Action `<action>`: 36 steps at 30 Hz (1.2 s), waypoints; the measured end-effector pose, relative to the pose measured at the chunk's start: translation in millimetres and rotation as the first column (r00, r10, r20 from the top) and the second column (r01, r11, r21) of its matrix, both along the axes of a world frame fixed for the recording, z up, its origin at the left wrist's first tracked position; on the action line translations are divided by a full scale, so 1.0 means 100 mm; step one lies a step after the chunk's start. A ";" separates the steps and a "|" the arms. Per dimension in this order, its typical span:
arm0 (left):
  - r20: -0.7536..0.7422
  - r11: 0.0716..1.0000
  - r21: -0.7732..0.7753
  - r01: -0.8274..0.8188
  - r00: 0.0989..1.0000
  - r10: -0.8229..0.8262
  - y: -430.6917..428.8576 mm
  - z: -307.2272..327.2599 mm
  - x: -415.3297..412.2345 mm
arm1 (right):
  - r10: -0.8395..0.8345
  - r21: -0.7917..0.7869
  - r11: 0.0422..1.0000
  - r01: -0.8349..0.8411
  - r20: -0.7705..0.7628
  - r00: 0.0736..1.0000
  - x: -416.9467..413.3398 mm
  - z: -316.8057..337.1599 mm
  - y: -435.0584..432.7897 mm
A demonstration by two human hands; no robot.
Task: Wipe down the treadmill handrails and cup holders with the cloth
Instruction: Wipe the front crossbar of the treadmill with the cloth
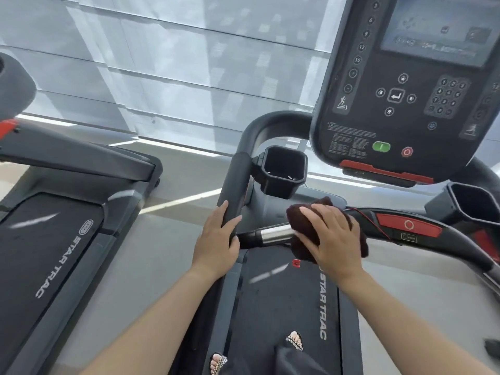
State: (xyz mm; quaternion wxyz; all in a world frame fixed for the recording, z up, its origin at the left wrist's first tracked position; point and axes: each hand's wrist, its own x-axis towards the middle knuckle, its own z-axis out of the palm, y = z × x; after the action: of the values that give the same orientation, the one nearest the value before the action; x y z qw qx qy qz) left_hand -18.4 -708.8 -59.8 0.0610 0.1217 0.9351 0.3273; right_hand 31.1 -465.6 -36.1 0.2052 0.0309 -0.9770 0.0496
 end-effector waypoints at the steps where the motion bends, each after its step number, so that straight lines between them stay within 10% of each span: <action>1: 0.000 1.000 -0.011 0.001 1.000 -0.001 0.00 0.00 0.01 | -0.039 -0.031 0.999 0.039 -0.002 0.999 -0.01 0.04 0.07; 11: 0.027 0.993 -0.113 -0.023 0.999 0.026 0.11 0.04 -0.16 | 0.169 0.012 0.985 -0.171 0.096 0.981 -0.23 -0.02 -0.30; 22: 0.086 0.979 -0.164 -0.117 0.987 0.133 0.36 0.16 -1.02 | 0.104 -0.416 0.910 -0.004 0.218 0.970 -1.19 0.42 0.14; 36: 0.093 0.955 -0.044 -0.293 0.951 0.296 0.76 0.05 -1.65 | 0.116 -0.343 0.939 -0.015 0.278 0.954 -2.30 0.06 -0.22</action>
State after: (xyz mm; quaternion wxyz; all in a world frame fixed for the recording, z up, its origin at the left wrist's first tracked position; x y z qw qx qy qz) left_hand -183.8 -632.4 -55.2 0.0595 -0.0365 0.9433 0.3246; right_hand -198.9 -487.7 -30.1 0.0584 0.0204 -0.9720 0.2267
